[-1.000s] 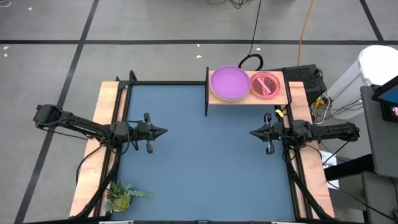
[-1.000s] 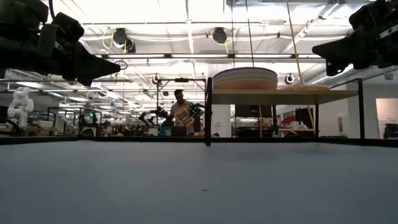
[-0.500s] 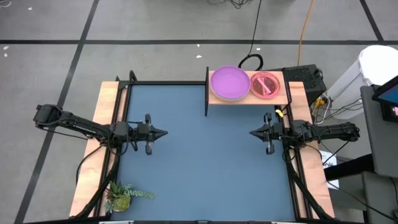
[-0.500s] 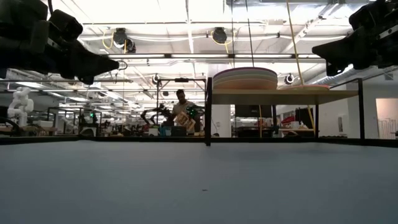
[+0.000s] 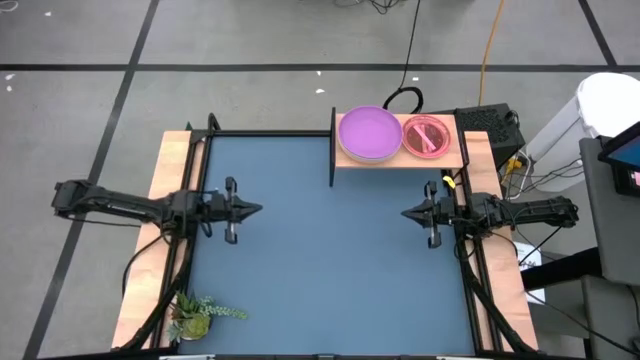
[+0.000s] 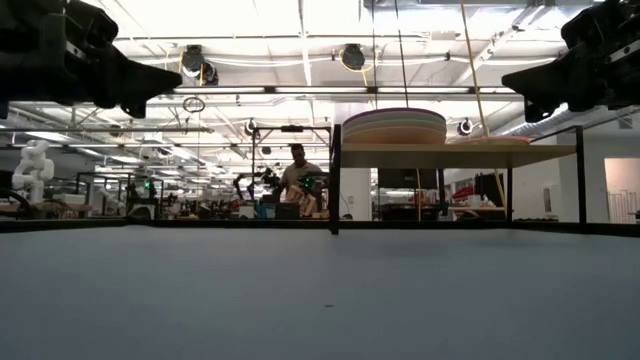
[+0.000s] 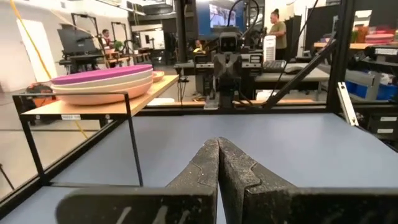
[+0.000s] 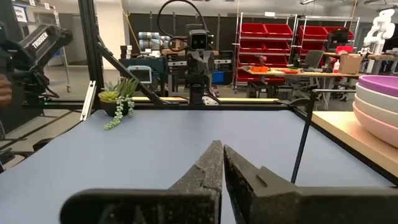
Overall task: Place and stack plates onto a shelf
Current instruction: Return to Home Position
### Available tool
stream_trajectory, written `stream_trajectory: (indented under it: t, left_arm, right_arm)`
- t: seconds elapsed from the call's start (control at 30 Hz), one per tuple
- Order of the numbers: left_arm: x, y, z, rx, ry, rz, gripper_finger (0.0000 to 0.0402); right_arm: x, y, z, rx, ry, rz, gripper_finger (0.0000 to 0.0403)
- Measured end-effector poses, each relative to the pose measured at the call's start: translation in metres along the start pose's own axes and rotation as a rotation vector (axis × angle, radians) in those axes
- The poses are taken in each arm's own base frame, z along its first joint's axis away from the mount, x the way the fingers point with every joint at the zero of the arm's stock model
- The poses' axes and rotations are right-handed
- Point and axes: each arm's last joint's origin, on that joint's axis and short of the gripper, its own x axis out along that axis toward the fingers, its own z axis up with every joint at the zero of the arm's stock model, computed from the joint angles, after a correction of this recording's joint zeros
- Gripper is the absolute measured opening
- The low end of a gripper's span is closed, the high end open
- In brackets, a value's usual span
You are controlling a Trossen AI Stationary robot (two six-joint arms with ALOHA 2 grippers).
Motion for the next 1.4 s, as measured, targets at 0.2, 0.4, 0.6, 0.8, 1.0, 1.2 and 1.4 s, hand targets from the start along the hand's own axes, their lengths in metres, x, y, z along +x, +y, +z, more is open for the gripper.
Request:
stream_trajectory:
  t: [0.2, 0.4, 0.6, 0.8, 1.0, 1.2, 1.4]
  left_arm:
    - [-0.009, 0.003, 0.004, -0.002, -0.016, -0.019, 0.0001]
    - [-0.019, 0.005, -0.001, -0.036, 0.039, -0.02, 0.0001]
    - [-0.027, 0.007, -0.005, -0.067, 0.07, -0.007, 0.0001]
    - [-0.034, 0.007, -0.003, -0.073, 0.039, -0.015, 0.0001]
    - [-0.034, 0.007, -0.003, -0.067, 0.044, -0.022, 0.0001]
    - [-0.034, 0.007, -0.003, -0.088, 0.046, -0.022, 0.0001]
    - [-0.034, 0.007, -0.003, -0.04, 0.046, -0.024, 0.0001]
  right_arm:
    - [0.0, 0.0, 0.0, 0.0, 0.0, 0.0, 0.0]
    - [0.0, 0.0, 0.0, 0.0, -0.001, 0.0, 0.0]
    - [0.0, 0.0, 0.0, 0.0, -0.001, 0.0, 0.0]
    - [0.0, 0.0, 0.0, 0.0, -0.001, 0.0, 0.0]
    - [0.0, 0.0, 0.0, 0.0, -0.001, 0.0, 0.0]
    - [0.0, 0.0, 0.0, 0.0, -0.001, 0.0, 0.0]
    - [0.0, 0.0, 0.0, 0.0, -0.001, 0.0, 0.0]
